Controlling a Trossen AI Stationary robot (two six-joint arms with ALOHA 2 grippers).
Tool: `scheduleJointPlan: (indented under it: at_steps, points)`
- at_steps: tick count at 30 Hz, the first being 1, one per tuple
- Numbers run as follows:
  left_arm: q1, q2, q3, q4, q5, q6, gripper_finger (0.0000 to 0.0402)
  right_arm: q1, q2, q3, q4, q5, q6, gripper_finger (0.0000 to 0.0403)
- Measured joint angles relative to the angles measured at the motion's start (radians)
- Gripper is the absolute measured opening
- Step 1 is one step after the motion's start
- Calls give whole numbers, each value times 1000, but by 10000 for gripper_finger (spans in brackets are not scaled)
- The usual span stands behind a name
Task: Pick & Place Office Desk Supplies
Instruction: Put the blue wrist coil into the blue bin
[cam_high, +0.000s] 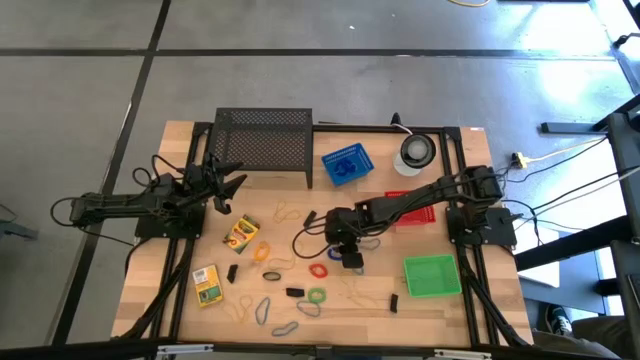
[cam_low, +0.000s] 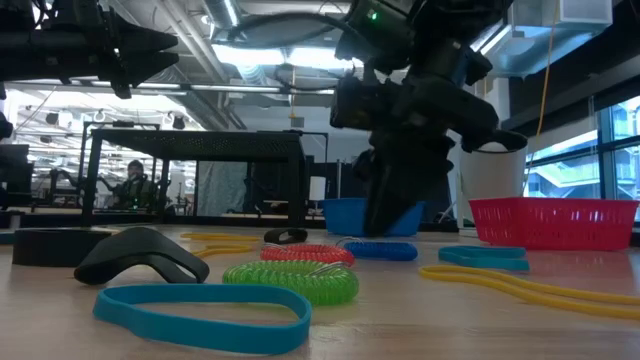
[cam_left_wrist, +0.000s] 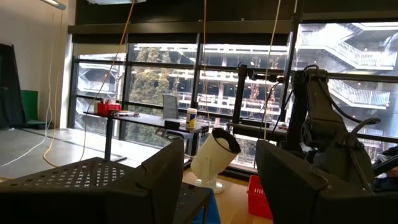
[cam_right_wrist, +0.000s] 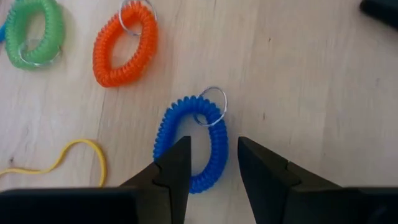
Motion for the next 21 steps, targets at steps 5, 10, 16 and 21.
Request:
scheduleJointPlan:
  at_steps: [5,10,16,21]
  points:
    - [0,0,0,0,0,0,194,-8,4,0,6,-1,-32,132]
    - [0,0,0,0,0,0,194,-17,4,0,4,11,-77,132]
    - [0,0,0,0,0,0,194,-17,4,0,2,10,-80,132]
    - [0,0,0,0,0,0,194,-17,4,0,-12,22,-81,132]
